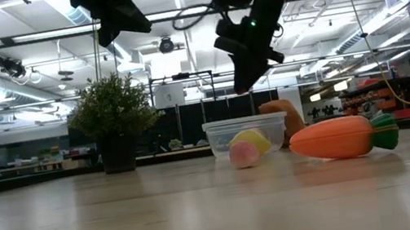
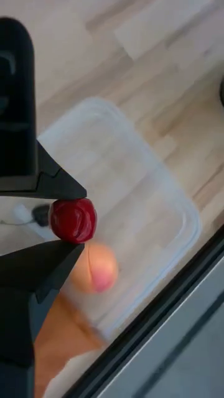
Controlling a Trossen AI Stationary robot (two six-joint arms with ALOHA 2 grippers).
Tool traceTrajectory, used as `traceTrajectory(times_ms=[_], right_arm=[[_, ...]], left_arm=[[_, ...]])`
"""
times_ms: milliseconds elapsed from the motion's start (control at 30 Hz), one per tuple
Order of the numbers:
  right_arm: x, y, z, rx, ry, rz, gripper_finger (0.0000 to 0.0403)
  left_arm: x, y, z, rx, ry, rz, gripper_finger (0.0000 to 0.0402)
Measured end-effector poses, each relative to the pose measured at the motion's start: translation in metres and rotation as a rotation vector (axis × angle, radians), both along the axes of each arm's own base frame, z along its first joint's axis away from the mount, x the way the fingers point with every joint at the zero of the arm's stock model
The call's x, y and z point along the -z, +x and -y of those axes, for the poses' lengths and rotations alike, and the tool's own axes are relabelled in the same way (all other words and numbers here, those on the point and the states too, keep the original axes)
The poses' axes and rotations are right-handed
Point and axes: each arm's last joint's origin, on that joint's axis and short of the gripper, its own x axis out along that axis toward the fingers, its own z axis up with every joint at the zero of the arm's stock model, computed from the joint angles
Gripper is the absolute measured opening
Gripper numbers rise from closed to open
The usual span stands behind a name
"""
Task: Pick and placing Produce into tupperware
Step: Put the red cherry into the transparent bin
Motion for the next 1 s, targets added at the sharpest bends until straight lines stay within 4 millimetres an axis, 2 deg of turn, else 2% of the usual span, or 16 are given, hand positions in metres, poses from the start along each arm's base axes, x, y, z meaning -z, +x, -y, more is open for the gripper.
traceTrajectory(times_ms=[200, 500, 633, 833, 1000], right_arm=[[0.001, -0.016, 0.035, 0.082, 0.193, 0.084, 0.0071], [0.004, -0.016, 0.04, 0.035, 0.311, 0.128, 0.0071], [0.007, -0.012, 0.04, 0.014, 0.325, 0.142, 0.0071], [0.004, 0.006, 0.05, -0.041, 0.315, 0.128, 0.0071], [0.002, 0.017, 0.059, -0.144, 0.323, -0.057, 0.0071]], left_arm=[[0.0, 0.0, 0.0, 0.0, 0.0, 0.0, 0.0052], [0.0, 0.0, 0.0, 0.0, 0.0, 0.001, 0.0052], [0.0, 0.0, 0.0, 0.0, 0.001, 0.003, 0.0052], [0.0, 0.0, 0.0, -0.006, -0.007, 0.007, 0.0052], [0.0, 0.0, 0.0, -0.008, -0.012, 0.002, 0.0053]])
